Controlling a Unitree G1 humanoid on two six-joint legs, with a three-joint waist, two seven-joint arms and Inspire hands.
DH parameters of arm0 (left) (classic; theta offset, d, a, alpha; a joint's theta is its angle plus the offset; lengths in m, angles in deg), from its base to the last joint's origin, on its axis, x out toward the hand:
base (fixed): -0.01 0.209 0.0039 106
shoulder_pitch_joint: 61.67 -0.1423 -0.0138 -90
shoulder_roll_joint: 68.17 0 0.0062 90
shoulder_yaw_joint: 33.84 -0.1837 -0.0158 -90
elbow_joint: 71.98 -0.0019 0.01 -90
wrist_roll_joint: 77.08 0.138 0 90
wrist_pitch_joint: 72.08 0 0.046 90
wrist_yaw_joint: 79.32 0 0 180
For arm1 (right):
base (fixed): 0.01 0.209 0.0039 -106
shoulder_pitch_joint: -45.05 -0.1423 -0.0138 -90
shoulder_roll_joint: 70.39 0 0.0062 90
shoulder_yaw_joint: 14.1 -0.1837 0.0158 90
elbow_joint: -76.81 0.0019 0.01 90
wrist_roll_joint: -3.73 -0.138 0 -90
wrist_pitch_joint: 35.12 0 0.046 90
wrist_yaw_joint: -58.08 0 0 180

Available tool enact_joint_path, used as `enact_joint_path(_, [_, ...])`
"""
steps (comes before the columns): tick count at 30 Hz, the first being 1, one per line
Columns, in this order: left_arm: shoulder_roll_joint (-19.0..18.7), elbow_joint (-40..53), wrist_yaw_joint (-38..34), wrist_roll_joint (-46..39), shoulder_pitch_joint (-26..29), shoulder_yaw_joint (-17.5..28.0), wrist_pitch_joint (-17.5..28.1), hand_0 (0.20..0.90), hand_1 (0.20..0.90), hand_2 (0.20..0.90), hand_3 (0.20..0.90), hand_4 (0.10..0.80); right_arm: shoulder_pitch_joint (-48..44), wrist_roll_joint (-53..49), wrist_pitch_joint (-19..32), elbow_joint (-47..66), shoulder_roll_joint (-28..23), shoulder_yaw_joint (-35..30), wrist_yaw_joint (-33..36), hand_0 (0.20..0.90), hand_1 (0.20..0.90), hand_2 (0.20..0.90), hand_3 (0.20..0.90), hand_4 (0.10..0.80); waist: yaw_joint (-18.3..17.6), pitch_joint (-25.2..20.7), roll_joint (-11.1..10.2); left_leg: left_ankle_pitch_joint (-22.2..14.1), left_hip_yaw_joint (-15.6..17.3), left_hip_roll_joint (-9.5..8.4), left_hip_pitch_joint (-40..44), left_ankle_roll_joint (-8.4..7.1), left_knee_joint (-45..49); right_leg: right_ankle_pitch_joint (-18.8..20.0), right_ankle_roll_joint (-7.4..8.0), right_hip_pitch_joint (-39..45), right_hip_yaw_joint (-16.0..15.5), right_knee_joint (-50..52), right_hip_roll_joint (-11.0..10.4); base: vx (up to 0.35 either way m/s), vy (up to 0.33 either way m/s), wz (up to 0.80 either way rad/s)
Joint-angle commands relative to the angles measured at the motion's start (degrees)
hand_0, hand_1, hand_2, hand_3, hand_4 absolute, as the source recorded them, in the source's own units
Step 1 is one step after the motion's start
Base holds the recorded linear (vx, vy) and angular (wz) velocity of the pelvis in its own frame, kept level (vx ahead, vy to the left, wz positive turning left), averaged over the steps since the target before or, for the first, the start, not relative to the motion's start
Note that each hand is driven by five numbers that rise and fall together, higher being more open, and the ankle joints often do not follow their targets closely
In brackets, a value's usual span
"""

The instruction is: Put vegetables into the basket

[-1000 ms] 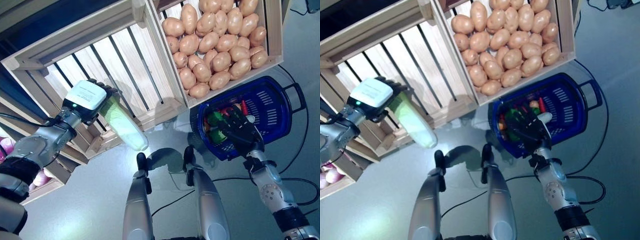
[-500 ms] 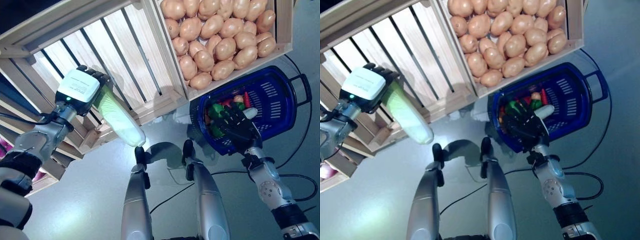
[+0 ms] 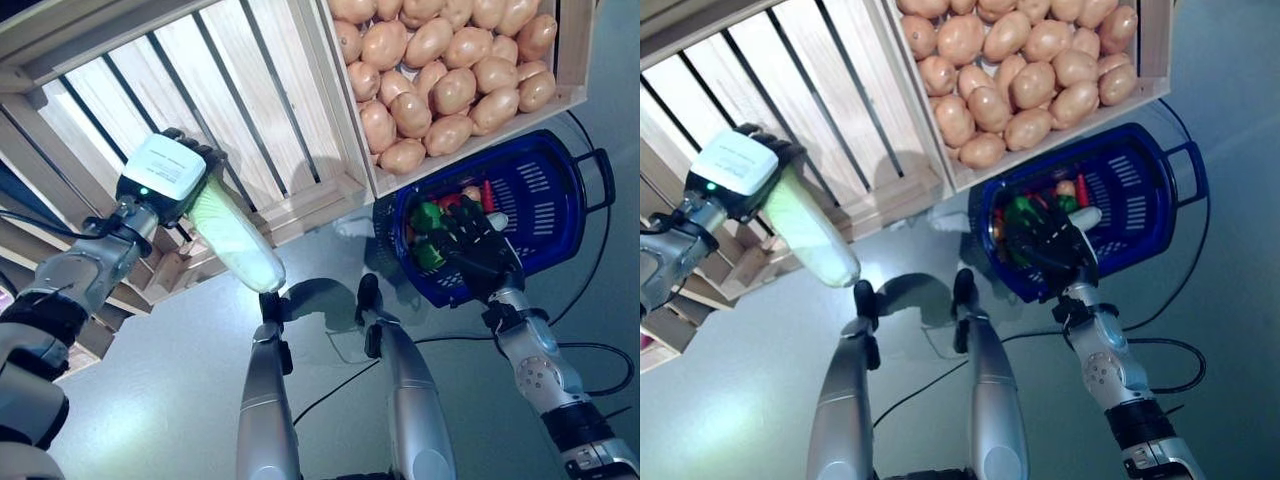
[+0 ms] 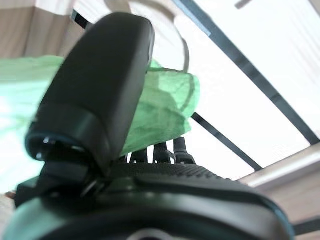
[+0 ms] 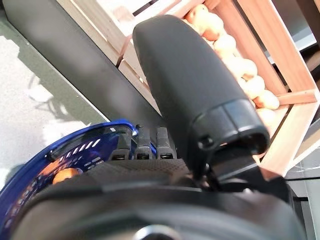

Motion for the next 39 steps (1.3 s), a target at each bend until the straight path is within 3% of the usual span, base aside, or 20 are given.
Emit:
enact_joint_path(1, [-2.1,1.54,0.21,0.2,5.95,1.99,0.46,0.9,0.9,0.9,0.9,0.8,-0.8,1.51,6.32,5.91,-3.28,-2.08,0.06,0.9,0.9,0.9,0.9,0.8,-0.43,0.02,-0.08,2.76,1.08,-0.48,-2.97,0.35,0.07,-1.18,2.83,4.39,0.76,-1.11,-1.41,0.0,0.0,0.0])
enact_joint_path(9, [-1.69,2.09,4.58,-0.42,7.09,0.2,5.07,0.9,0.9,0.9,0.9,0.8,-1.04,1.67,6.04,5.89,-3.11,-2.2,0.75,0.9,0.9,0.9,0.9,0.8,-0.61,0.02,0.16,2.72,1.74,-0.1,-2.84,0.24,-0.15,-0.98,3.04,4.46,0.4,-1.46,-1.83,-0.002,-0.004,0.01])
enact_joint_path(19, [-1.41,3.08,3.29,-0.54,7.49,0.11,5.74,0.9,0.9,0.9,0.9,0.8,-0.51,2.21,6.24,5.79,-2.8,-2.31,0.76,0.9,0.9,0.9,0.9,0.8,-0.71,0.02,0.23,2.72,2.23,0.28,-2.36,0.22,-0.55,-0.85,3.21,4.85,0.27,-1.86,-2.11,0.0,0.0,0.0])
enact_joint_path(20, [-1.51,3.31,2.95,-0.3,7.4,0.22,5.91,0.789,0.789,0.789,0.789,0.726,-0.48,2.37,6.16,5.93,-2.72,-2.47,0.69,0.9,0.9,0.9,0.9,0.8,-0.68,0.02,0.25,2.72,2.28,0.29,-2.29,0.23,-0.63,-0.87,3.2,4.96,0.22,-1.98,-2.12,0.0,0.0,0.0])
enact_joint_path(21, [-1.6,3.25,2.73,-0.35,7.48,0.25,6.09,0.441,0.441,0.441,0.441,0.494,-0.45,2.33,6.37,6.01,-2.72,-2.41,0.78,0.9,0.9,0.9,0.9,0.8,-0.7,0.02,0.26,2.69,2.32,0.39,-2.36,0.21,-0.53,-0.89,3.2,4.86,0.21,-1.86,-2.18,0.0,0.0,0.0])
enact_joint_path(22, [-1.58,3.08,2.44,-0.17,7.45,0.32,6.2,0.3,0.3,0.3,0.3,0.4,-0.4,2.33,6.5,5.96,-2.53,-2.47,0.76,0.9,0.9,0.9,0.9,0.8,-0.68,0.02,0.23,2.6,2.37,0.45,-2.4,0.21,-0.4,-1.01,3.16,4.84,0.15,-1.68,-2.18,0.0,0.0,0.0])
enact_joint_path(28, [-1.15,2.89,1.19,1.54,7.16,0.68,6.81,0.3,0.3,0.3,0.3,0.4,-0.15,2.32,6.18,5.91,-2.22,-2.35,0.74,0.9,0.9,0.9,0.9,0.8,-0.67,0.02,0.09,2.65,2.41,0.69,-2.17,0.1,-0.37,-0.96,3.27,5.12,0.01,-1.66,-2.37,0.003,-0.002,0.01])
enact_joint_path(39, [-0.97,2.06,-7.86,4.47,5.56,3.03,2.5,0.3,0.3,0.3,0.3,0.4,0.21,2.55,6.62,6.49,-1.71,-2.48,1.56,0.9,0.9,0.9,0.9,0.8,-0.56,0.02,0.06,2.71,2.59,0.96,-1.92,-0.17,-0.38,-1.05,3.26,5.55,-0.03,-1.93,-2.48,0.0,0.0,0.0])
